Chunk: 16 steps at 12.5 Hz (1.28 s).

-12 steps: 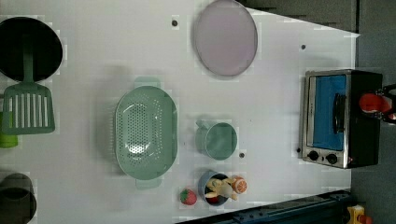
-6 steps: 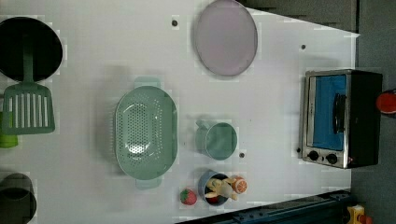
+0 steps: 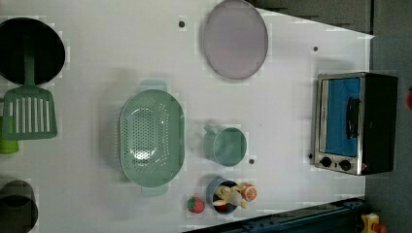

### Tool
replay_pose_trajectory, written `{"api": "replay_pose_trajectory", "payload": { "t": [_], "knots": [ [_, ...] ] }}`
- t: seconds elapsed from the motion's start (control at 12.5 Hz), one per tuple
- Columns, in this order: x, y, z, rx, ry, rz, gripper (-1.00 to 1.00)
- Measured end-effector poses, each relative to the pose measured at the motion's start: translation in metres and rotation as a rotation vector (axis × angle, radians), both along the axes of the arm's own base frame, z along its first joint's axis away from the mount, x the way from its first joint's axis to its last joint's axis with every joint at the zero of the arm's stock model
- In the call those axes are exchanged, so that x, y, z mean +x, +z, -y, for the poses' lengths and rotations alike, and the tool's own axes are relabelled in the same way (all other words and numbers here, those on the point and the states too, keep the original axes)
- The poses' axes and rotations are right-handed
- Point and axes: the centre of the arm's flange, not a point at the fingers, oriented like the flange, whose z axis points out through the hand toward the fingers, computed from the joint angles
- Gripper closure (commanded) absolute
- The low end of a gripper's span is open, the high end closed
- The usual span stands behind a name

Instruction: Pick Ketchup from oven and place it on table.

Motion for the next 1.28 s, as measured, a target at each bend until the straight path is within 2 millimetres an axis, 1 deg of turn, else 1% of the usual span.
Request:
{"api": "replay_pose_trajectory", "payload": {
  "t": [0.08,0.16,0.24,0.32,0.4,0.48,0.56,0.64,0.72,0.88,1.04,1.12,1.28],
  "knots": [
    [0.010,0.006,-0.032,-0.008,0.060,0.021,-0.26],
    [0.017,0.004,-0.067,-0.008,0.121,0.023,-0.26],
    [0.021,-0.005,-0.100,0.003,0.178,0.008,-0.26],
    [0.022,-0.025,-0.130,0.008,0.230,-0.014,-0.26],
    [0.021,-0.049,-0.153,0.009,0.275,-0.051,-0.26],
    [0.018,-0.079,-0.169,0.010,0.302,-0.087,-0.26],
    [0.015,-0.111,-0.178,0.005,0.317,-0.100,-0.26],
    [0.011,-0.141,-0.180,-0.010,0.326,-0.133,-0.26],
    [0.006,-0.174,-0.177,-0.018,0.325,-0.168,-0.26],
    [-0.011,-0.232,-0.161,-0.013,0.293,-0.222,-0.26],
    [-0.032,-0.284,-0.143,-0.021,0.267,-0.267,-0.26],
    [-0.037,-0.308,-0.135,-0.024,0.250,-0.273,-0.26],
    [-0.028,-0.348,-0.119,-0.039,0.212,-0.249,-0.26]
  ]
}}
